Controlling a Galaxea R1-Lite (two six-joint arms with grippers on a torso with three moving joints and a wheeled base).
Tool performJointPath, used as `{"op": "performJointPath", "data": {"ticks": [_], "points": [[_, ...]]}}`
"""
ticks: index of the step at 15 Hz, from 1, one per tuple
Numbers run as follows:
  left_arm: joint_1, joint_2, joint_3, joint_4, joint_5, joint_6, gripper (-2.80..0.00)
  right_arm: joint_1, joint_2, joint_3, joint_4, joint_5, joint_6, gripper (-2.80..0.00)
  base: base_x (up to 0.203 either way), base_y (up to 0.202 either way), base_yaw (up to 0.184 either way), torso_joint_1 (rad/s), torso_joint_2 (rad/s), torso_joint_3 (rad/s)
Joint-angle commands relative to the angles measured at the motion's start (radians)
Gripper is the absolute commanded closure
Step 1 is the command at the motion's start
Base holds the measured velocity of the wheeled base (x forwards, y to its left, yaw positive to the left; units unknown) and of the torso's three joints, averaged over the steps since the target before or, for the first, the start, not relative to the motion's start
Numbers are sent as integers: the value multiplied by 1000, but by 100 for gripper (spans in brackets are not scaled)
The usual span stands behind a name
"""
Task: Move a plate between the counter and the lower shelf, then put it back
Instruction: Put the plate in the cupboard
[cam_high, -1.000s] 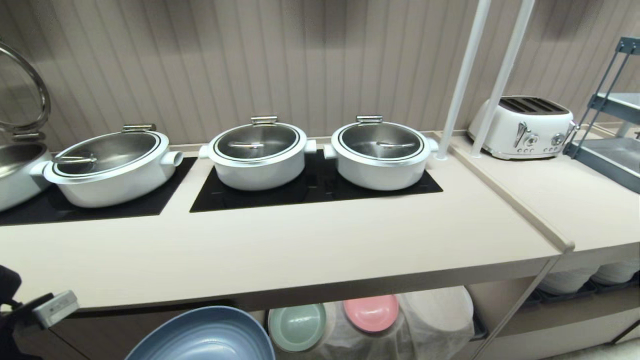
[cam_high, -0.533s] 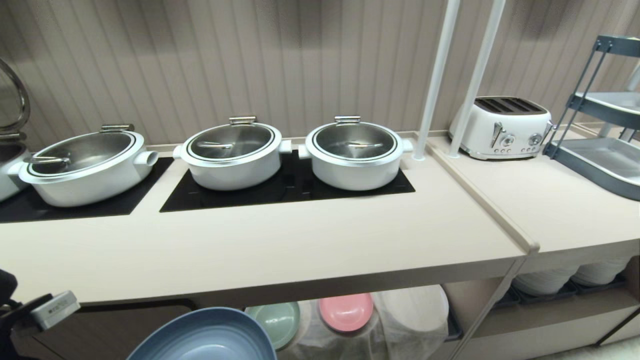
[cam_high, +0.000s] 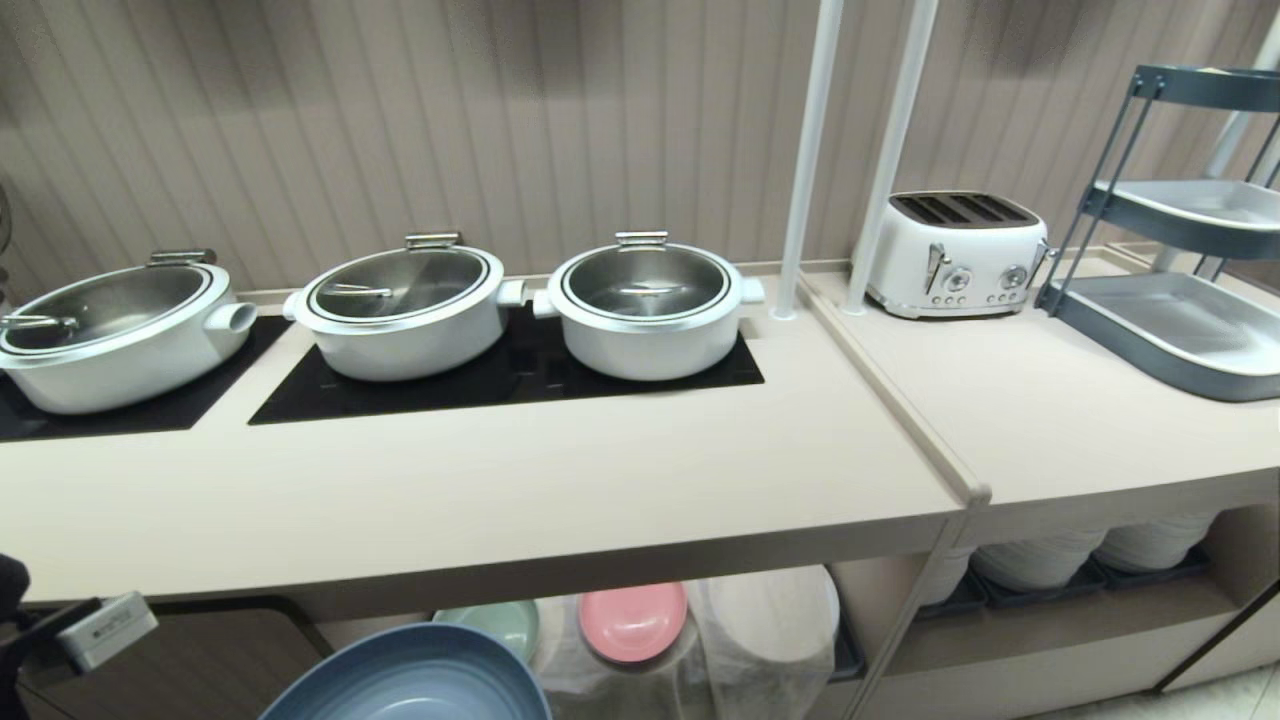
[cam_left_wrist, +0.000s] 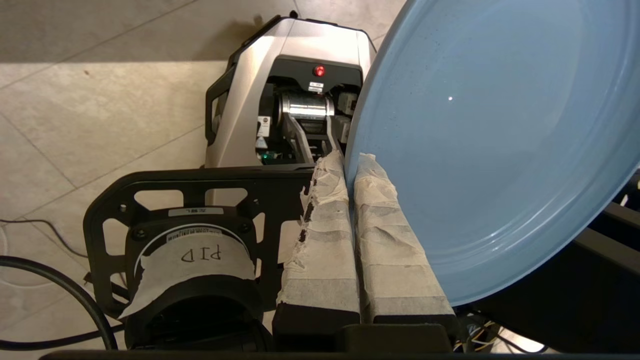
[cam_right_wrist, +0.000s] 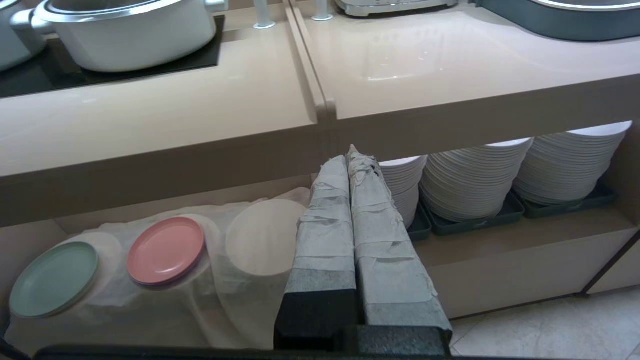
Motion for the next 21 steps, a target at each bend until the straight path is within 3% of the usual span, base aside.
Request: {"op": "performJointPath", "data": {"ticks": [1,17,21], "points": [[0,-2,2,4,-2,-2,0,0,0,0,-1,0,1,0,0,-196,2,2,-2,-2],[3,1,7,1,-2,-5,0,0,0,0,-1,0,1,0,0,-193,0,2,3,1],[3,-1,7,1,-1,-5,0,0,0,0,-1,0,1,0,0,-47,1,1,1,1]]}}
